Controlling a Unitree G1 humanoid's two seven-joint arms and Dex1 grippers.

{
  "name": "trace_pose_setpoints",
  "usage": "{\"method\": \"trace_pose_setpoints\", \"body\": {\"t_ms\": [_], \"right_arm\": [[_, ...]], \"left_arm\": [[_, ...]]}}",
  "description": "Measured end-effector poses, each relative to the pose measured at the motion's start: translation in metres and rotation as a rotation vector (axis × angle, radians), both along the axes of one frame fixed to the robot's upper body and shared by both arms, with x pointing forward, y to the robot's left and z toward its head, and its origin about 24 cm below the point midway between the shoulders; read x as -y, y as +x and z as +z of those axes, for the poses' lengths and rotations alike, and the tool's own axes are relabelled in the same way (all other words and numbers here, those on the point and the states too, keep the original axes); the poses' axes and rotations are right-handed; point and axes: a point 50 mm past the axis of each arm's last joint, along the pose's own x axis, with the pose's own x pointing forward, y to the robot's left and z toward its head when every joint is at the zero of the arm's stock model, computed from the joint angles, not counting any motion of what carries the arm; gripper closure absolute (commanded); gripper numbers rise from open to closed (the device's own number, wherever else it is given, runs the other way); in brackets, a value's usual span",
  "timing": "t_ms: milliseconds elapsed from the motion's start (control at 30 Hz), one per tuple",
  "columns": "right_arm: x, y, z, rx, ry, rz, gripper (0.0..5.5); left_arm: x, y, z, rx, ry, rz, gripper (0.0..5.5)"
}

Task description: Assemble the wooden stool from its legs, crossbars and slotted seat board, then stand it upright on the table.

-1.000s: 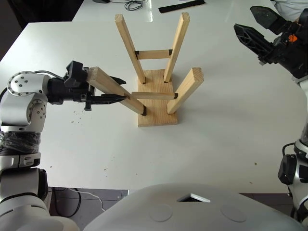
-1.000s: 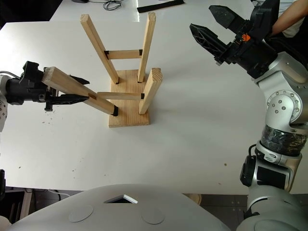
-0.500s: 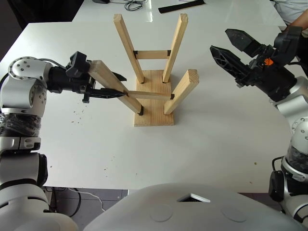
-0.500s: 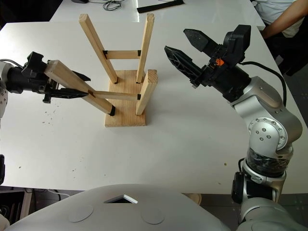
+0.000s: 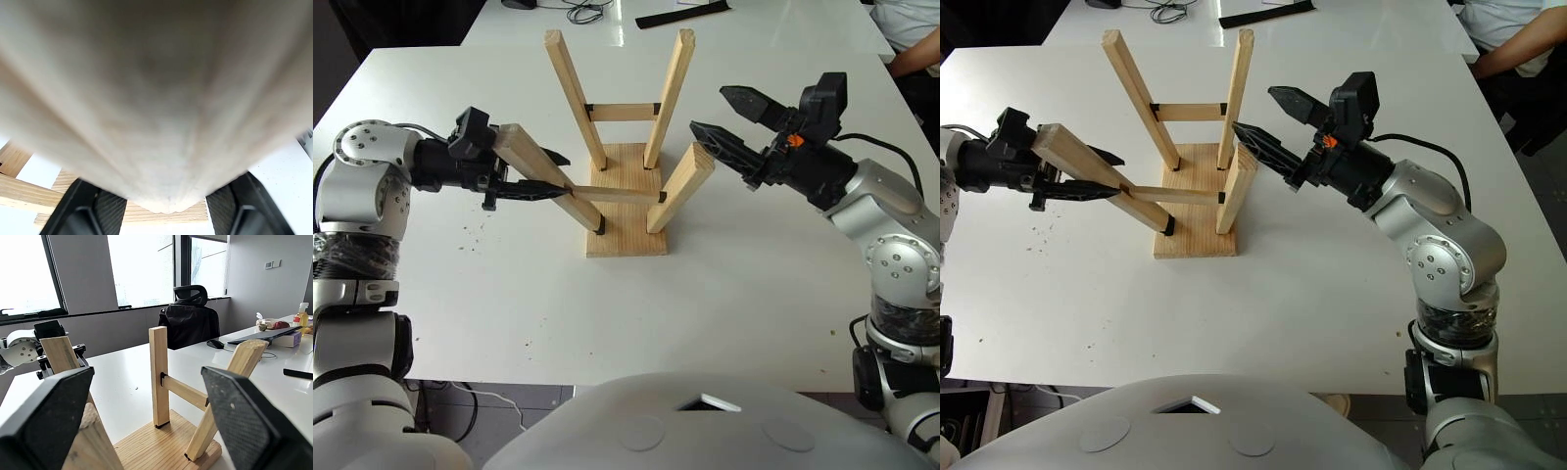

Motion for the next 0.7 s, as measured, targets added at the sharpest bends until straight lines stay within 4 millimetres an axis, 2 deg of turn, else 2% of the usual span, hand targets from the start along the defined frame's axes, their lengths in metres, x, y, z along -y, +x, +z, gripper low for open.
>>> {"method": "trace_pose_setpoints", "body": {"t_ms": [333, 700], "right_arm": [[-0.015, 0.000, 0.003, 0.043, 0.016, 0.041, 1.47], [-0.013, 0.001, 0.003, 0.032, 0.034, -0.003, 1.47]], "left_arm": [[0.030, 0.003, -0.005, 0.007, 0.038, -0.028, 3.46], [0.040, 0.002, -0.004, -0.001, 0.050, 0.042, 3.46]]}}
